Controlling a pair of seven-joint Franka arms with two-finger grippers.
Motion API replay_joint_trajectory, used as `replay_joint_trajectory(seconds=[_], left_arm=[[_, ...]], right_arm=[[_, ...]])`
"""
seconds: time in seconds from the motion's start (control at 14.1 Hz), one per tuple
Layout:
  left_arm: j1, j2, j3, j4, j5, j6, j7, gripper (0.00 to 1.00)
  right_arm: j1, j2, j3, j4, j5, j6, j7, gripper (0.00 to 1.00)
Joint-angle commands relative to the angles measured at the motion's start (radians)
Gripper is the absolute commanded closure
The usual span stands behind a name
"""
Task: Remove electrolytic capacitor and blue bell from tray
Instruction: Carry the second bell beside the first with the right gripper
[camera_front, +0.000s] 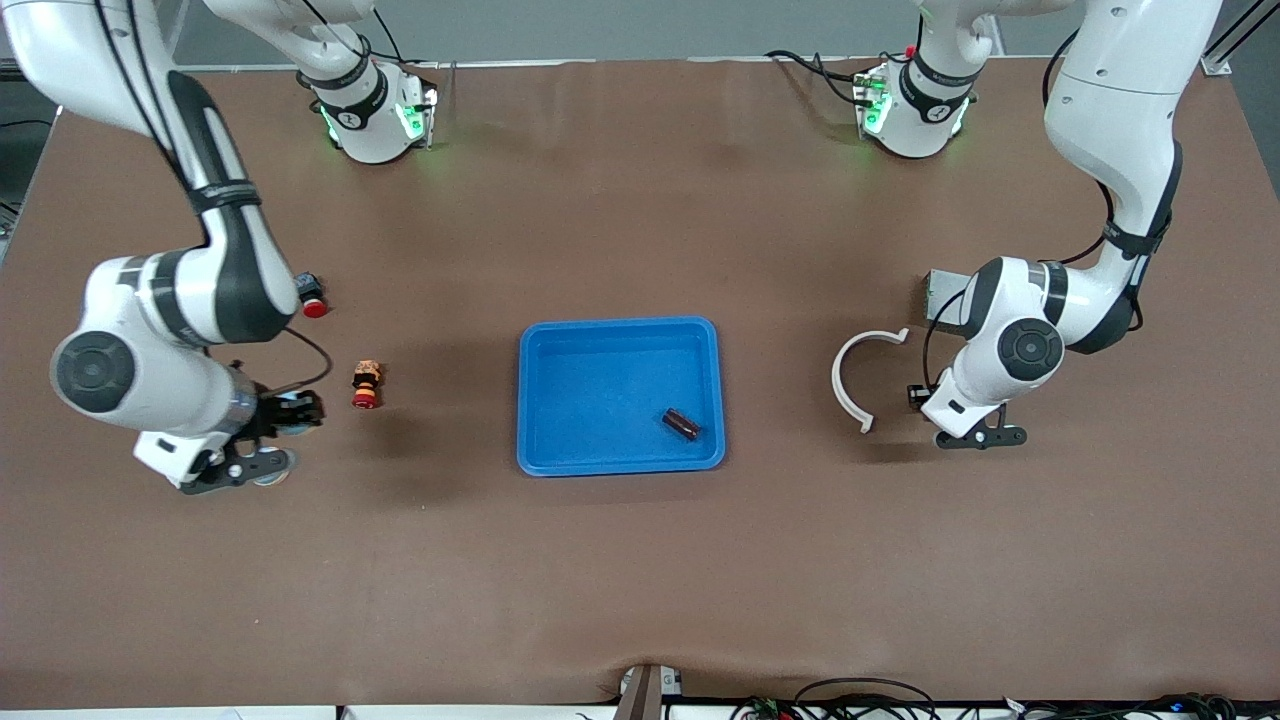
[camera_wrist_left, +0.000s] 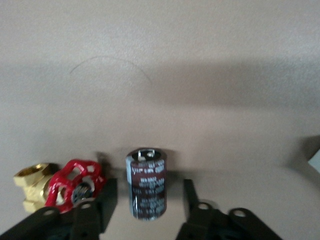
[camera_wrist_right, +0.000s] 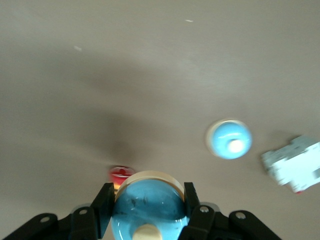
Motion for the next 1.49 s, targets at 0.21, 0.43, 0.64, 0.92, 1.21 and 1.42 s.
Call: replay_joint_trajectory(seconds=[0.21, 0.43, 0.64, 0.92, 1.21, 1.42], left_arm=[[-0.003, -0.102, -0.037, 0.096, -0.06, -0.266, -0.017, 0.0], [-0.014, -0.095, -0.06, 0.248, -0.145, -0.47, -0.083, 0.0], [-0.034, -0.088, -0.099, 0.339, -0.197, -0.537, -0.227, 0.0], [-0.113, -0.035, -0.137, 0.443, -0.228, -0.537, -0.495, 0.0], [-0.245, 0.098, -0.136, 0.564, -0.225, -0.531, -0.799, 0.0], [-0.301, 0.174, -0.136, 0.577, -0.225, -0.467, -0.946, 0.0]], right_arm=[[-0.197, -0.017, 0.022, -0.076, 0.019, 0.1, -0.308, 1.0], [-0.255, 0.02, 0.022, -0.108, 0.019, 0.189, -0.397, 1.0], [-0.28, 0.031, 0.021, -0.212, 0.019, 0.344, -0.416, 1.0], [-0.284, 0.058, 0.024, -0.259, 0.02, 0.413, -0.417, 1.0], [-0.278, 0.064, 0.024, -0.302, 0.032, 0.45, -0.417, 1.0], [-0.275, 0.064, 0.025, -0.364, 0.034, 0.505, -0.414, 1.0]])
